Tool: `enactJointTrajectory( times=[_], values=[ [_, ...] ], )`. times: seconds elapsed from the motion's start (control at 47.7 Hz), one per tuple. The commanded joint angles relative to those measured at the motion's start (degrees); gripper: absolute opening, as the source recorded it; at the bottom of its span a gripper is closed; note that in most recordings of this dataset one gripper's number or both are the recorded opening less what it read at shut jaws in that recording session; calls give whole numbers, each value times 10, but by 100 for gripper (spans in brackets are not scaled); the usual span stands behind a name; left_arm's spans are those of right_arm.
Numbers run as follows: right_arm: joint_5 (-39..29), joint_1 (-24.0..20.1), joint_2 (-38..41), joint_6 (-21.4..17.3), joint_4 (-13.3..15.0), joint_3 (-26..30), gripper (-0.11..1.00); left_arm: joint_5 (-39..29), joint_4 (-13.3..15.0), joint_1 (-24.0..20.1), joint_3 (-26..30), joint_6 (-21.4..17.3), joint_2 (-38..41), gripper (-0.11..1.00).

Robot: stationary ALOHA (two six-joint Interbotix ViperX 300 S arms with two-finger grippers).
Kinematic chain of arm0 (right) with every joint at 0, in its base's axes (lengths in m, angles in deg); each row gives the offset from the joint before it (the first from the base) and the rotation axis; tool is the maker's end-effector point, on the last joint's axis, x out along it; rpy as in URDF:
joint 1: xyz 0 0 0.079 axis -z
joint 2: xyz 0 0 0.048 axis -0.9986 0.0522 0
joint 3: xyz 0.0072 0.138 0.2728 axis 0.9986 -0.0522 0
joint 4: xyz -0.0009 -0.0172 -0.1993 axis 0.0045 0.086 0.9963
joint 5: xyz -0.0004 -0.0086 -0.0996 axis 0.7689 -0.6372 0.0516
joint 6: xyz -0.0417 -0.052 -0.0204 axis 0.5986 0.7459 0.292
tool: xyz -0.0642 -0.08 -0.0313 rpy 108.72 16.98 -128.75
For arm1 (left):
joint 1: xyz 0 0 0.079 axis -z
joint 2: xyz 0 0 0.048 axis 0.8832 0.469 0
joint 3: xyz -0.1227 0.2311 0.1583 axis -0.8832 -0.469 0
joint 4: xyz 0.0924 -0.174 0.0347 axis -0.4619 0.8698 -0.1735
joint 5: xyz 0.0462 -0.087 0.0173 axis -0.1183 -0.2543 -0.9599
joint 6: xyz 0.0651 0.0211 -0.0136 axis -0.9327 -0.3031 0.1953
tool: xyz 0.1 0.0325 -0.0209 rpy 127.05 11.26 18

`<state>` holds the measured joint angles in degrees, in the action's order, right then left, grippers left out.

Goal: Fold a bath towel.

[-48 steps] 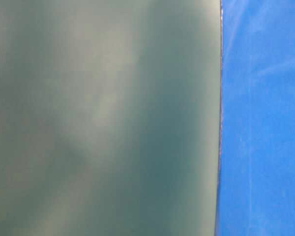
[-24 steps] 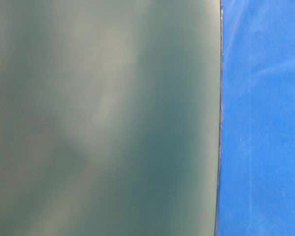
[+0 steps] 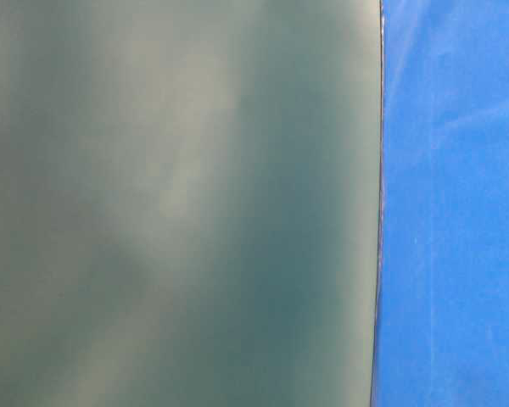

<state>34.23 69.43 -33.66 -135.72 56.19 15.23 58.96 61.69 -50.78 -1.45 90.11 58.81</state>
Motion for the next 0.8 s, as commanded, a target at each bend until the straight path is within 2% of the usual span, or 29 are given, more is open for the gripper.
enactJointTrajectory(
  times=[0.0, 0.126, 0.231, 0.294, 0.398, 0.482, 0.629, 0.776],
  values=[
    [10, 1, 3, 1, 0, -2, 58, 31, 8, 2, -4, 3, 29, 80],
    [16, 2, 13, 2, 0, -4, 57, 27, 8, 2, 7, 3, 37, 78],
    [23, 1, 14, 4, 0, -1, 53, 26, 10, 3, 14, -2, 41, 69],
    [33, 1, 15, 3, -2, -1, 40, 23, 17, 3, 18, -3, 41, 54],
    [51, 2, 11, 4, -11, -1, 11, 14, 21, 6, 22, -4, 42, 28],
    [54, 1, 5, 4, -11, 0, 8, 2, 22, 9, 25, -4, 38, 10],
    [26, 1, -23, 4, -11, 15, 8, -54, 22, 9, 47, -4, 13, 8],
    [-69, -1, -78, 7, -7, 69, 8, -142, 21, 9, 83, -8, -40, 8]
  ],
)
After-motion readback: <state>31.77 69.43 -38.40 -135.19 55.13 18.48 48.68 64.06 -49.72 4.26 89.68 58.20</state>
